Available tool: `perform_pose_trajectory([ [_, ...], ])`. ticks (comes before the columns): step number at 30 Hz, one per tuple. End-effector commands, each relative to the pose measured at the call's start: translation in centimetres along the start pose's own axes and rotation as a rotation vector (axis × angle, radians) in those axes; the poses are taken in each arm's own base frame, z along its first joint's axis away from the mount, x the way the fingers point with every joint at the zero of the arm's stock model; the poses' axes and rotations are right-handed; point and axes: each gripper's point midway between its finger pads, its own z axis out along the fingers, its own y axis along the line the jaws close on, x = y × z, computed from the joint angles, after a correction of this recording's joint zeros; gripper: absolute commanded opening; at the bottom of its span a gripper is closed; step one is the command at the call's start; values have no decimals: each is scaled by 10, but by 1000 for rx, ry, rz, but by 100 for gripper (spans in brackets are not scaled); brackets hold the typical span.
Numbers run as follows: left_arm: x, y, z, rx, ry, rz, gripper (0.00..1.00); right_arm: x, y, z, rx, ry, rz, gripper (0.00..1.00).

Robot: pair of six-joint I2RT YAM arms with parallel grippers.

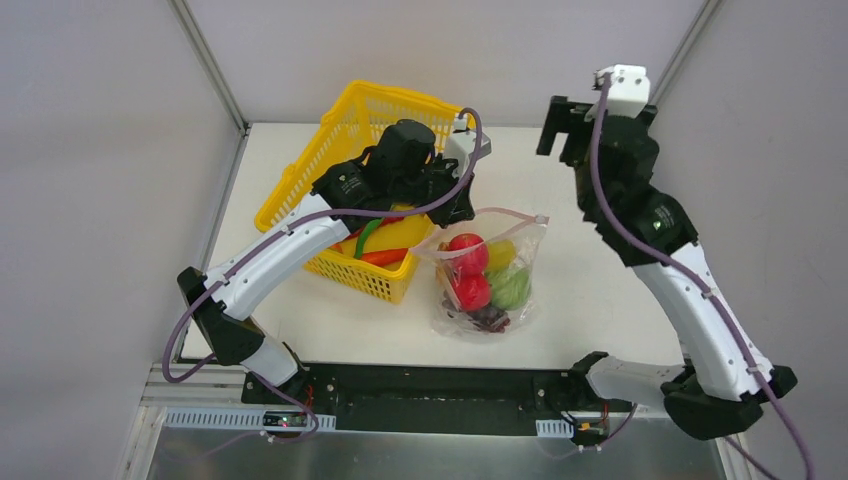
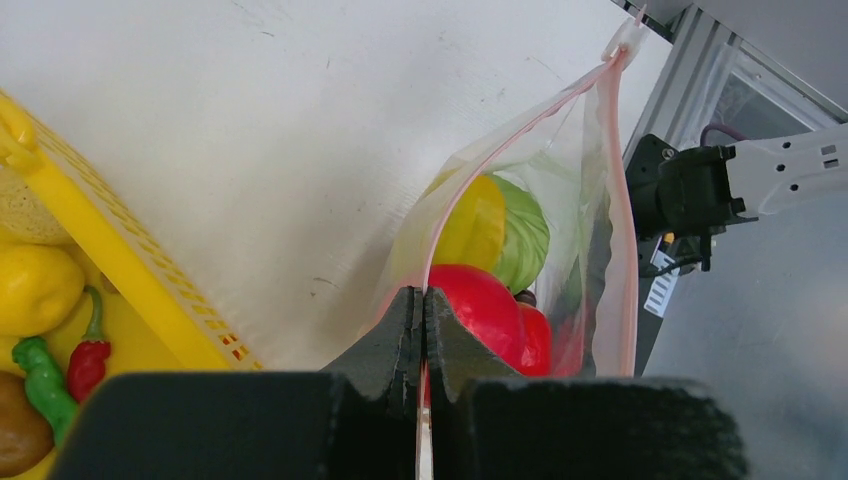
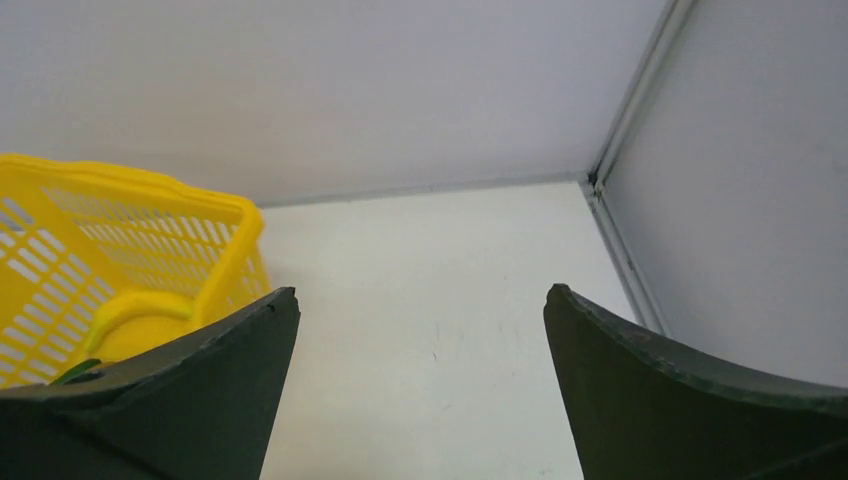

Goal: Place the food in the zip-top bag and seal the zipper
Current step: Adjust the zipper food storage bag at the center of the board.

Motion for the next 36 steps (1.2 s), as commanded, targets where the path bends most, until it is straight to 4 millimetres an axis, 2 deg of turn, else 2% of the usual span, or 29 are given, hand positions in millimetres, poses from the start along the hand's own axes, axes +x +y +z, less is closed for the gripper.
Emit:
perform_pose_trajectory([
  [1,-26,-16,-19,53,-98,20,0,53,-24,28,-133,215,170,96],
  [4,-26,-18,-19,65,-88,23,0,64,-45,26,-276,175,266,96],
  [5,-26,-18,-20,67,-80,24,0,70,-44,21,-353,165,239,96],
  [7,-26,-19,-23,67,-76,28,0,80,-47,20,-386,158,234,95],
  [9,-25,-18,-24,62,-72,34,0,89,-35,12,-523,190,238,94],
  [12,-23,-17,-25,57,-64,40,0,97,-32,4,-636,183,251,89],
  [14,-22,-18,-25,61,-55,42,0,99,-34,1,-658,174,225,88],
  [16,-20,-19,-26,68,-49,46,0,90,-36,-4,-662,149,213,83],
  [18,-18,-19,-27,70,-41,53,0,73,-25,-18,-741,125,224,83],
  [21,-18,-19,-30,68,-40,58,0,42,1,-49,-961,140,311,85],
  [23,-21,-22,-32,78,-50,58,0,33,11,-65,-1080,181,379,85],
  [25,-24,-24,-34,84,-64,56,0,37,14,-74,-1112,185,352,86],
  [29,-34,-33,-40,113,-98,49,0,45,16,-72,-1096,210,349,83],
  [32,-41,-37,-43,127,-122,53,0,56,30,-66,-1108,279,332,80],
  [34,-44,-40,-44,141,-127,59,0,71,40,-63,-1095,331,278,78],
  [36,-46,-40,-42,140,-126,60,0,84,54,-67,-1122,381,227,78],
])
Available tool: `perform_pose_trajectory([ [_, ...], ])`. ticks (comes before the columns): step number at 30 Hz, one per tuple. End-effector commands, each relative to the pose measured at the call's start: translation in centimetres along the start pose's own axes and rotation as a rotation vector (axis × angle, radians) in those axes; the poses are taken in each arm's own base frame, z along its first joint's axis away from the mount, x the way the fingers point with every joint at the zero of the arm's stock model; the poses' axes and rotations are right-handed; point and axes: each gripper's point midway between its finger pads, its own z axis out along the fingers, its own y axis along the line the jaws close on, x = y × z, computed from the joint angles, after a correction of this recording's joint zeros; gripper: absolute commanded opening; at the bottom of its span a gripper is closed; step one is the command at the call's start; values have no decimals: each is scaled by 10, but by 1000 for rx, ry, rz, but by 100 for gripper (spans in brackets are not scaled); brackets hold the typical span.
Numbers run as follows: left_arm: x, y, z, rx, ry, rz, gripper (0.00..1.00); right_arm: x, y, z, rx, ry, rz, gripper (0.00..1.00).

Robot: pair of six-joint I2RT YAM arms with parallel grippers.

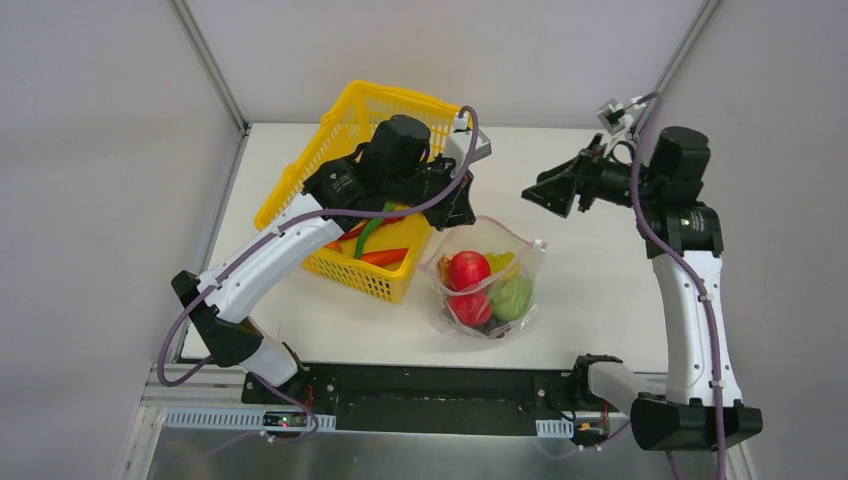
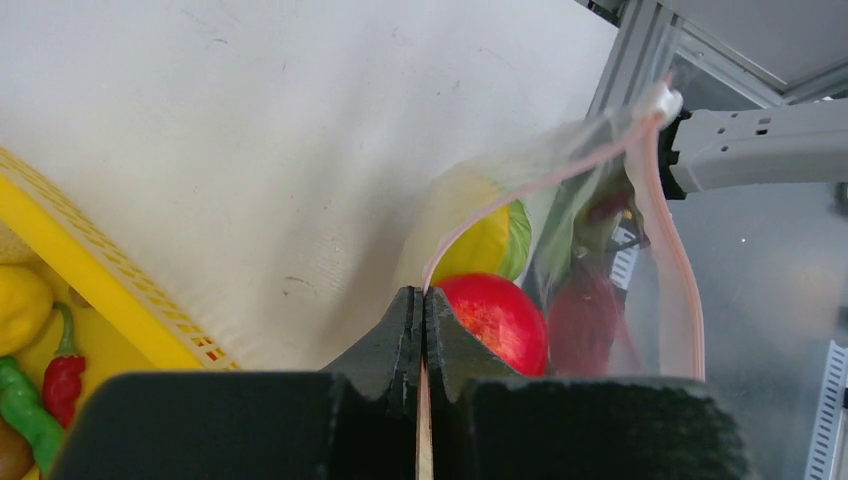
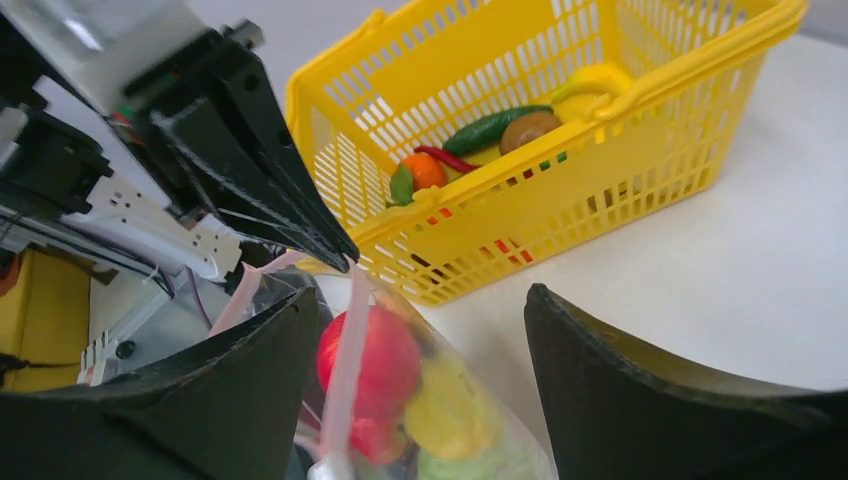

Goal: Place the food in the zip-top bag and seal the zipper
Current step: Adjust the zipper food storage bag at the center of the board.

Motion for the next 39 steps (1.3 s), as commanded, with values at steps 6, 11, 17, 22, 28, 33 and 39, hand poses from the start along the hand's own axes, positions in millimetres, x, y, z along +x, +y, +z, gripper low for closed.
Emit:
perform_pose_trajectory([
  [6,-45,-19,-17,49,-113,53,0,45,17,30,-61,184,-91,76],
  [11,-50,-18,-13,49,-116,52,0,51,19,34,-64,215,-78,76],
  [17,-51,-11,-4,28,-105,47,0,57,29,46,-45,212,-93,78],
  [22,-48,-2,3,-7,-83,32,0,62,25,57,40,227,-112,78],
  [28,-48,3,3,-34,-83,33,0,56,0,54,210,202,-142,48],
  [33,-50,3,3,-31,-89,42,0,50,-1,56,222,178,-128,27],
  [39,-49,13,5,-80,-86,43,10,40,-17,53,333,105,-118,2],
])
